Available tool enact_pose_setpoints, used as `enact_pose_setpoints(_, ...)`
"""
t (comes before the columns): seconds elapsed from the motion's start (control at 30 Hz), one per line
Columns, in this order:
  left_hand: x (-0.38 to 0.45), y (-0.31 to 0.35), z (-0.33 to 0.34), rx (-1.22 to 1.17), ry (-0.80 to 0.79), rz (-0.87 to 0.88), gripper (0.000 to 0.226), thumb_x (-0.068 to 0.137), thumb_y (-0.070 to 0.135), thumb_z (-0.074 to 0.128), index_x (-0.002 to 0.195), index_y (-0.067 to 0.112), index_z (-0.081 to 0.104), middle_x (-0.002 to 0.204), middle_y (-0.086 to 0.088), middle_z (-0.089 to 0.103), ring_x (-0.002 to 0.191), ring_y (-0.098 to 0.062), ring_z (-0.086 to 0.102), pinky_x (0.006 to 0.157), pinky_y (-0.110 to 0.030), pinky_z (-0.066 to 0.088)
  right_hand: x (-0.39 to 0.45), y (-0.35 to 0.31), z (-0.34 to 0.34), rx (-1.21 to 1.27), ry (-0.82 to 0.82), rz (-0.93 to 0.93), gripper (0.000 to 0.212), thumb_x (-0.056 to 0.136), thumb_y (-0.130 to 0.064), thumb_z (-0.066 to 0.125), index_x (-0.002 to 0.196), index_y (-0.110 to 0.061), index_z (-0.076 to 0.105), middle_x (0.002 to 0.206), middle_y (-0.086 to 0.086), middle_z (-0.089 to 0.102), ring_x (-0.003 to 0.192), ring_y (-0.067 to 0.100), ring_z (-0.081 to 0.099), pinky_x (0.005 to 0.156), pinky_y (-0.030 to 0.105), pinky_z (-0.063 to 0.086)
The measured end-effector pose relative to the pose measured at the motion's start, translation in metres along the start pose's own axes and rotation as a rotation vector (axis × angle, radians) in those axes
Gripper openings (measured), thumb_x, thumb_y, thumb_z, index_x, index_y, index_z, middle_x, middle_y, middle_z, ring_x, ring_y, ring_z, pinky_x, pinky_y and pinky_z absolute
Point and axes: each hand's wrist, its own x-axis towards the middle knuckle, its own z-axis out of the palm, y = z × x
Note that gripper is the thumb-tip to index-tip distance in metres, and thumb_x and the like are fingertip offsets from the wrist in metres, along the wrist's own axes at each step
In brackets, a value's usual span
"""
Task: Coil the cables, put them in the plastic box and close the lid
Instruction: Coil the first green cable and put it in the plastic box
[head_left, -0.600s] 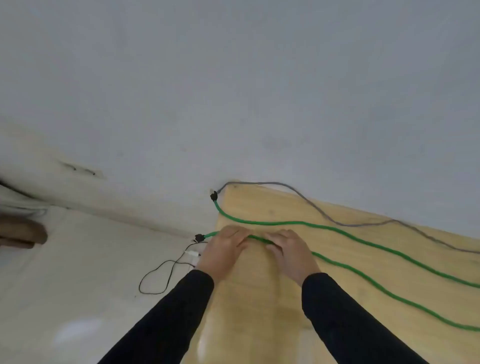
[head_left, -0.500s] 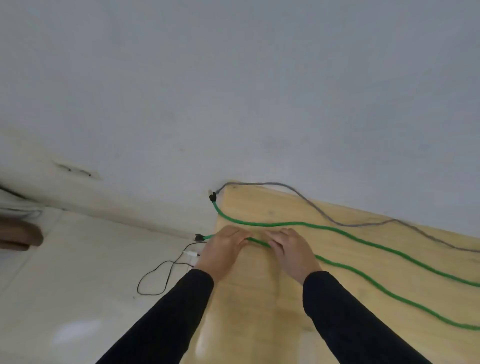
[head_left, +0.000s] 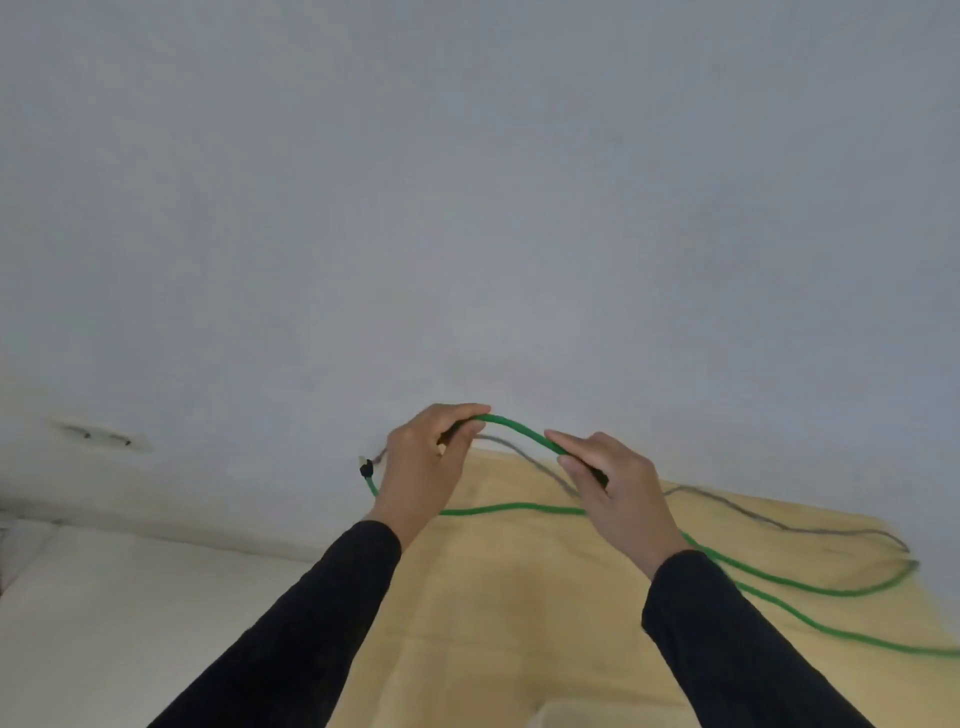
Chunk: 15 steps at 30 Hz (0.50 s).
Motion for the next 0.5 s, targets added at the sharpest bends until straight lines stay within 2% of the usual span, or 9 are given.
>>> enact_pose_setpoints(0.07,-0.002,0.03,0.016,-0.105,-0.017,-0.09,0.018,0.09,0.02,0.057,0.097,0.031,0.069,0.071,0.019,0.062,0.052,0.0,0.048,0.052,-0.008,0.037,0.005,-0.005,-0.033,-0.008,0.079,-0.046,0.029,0.089,-0.007,0.057,0.114,-0.02,0.064,0.067,-0.006,0.049,0.062,0.004,0.048,0.058,0.007,0.034)
enact_pose_setpoints(0.1,-0.005,0.044,0.026,-0.153,-0.054,-0.106,0.018,0.093,0.022,0.053,0.097,0.031,0.068,0.066,0.016,0.06,0.05,-0.002,0.044,0.052,-0.01,0.036,0.008,-0.007,-0.049,-0.013,0.11,-0.069,0.029,0.089,-0.007,0.057,0.113,-0.02,0.064,0.067,-0.006,0.05,0.062,0.004,0.048,0.058,0.007,0.035)
enact_pose_setpoints(0.2,-0.02,0.085,0.059,-0.458,-0.237,-0.166,0.031,0.099,0.029,0.037,0.101,0.023,0.066,0.06,0.013,0.049,0.055,-0.007,0.04,0.059,-0.016,0.038,0.013,-0.008,-0.098,-0.013,0.163,-0.129,0.028,0.09,-0.01,0.055,0.114,-0.022,0.064,0.068,-0.005,0.052,0.064,0.004,0.049,0.061,0.007,0.037)
enact_pose_setpoints(0.27,-0.034,0.117,0.08,-0.719,-0.304,-0.239,0.037,0.1,0.029,0.032,0.101,0.014,0.065,0.059,0.008,0.042,0.056,-0.009,0.036,0.058,-0.02,0.038,0.012,-0.003,-0.126,0.017,0.175,-0.158,0.028,0.091,-0.012,0.054,0.114,-0.024,0.064,0.07,0.0,0.055,0.065,0.007,0.048,0.062,0.008,0.038)
enact_pose_setpoints(0.4,-0.045,0.186,0.119,-1.136,-0.277,-0.22,0.036,0.099,0.026,0.032,0.102,0.008,0.063,0.056,0.008,0.035,0.053,-0.009,0.032,0.051,-0.018,0.037,-0.01,0.02,-0.173,0.099,0.184,-0.164,0.032,0.092,-0.012,0.051,0.12,-0.026,0.06,0.074,0.001,0.058,0.067,0.005,0.051,0.065,0.008,0.039)
enact_pose_setpoints(0.5,-0.036,0.222,0.133,-1.263,-0.172,-0.132,0.035,0.1,0.026,0.031,0.11,0.008,0.06,0.055,0.009,0.038,0.051,-0.006,0.034,0.052,-0.016,0.037,-0.04,0.043,-0.19,0.152,0.183,-0.118,0.037,0.094,-0.011,0.048,0.127,-0.028,0.052,0.069,-0.005,0.052,0.063,0.001,0.048,0.061,0.008,0.038)
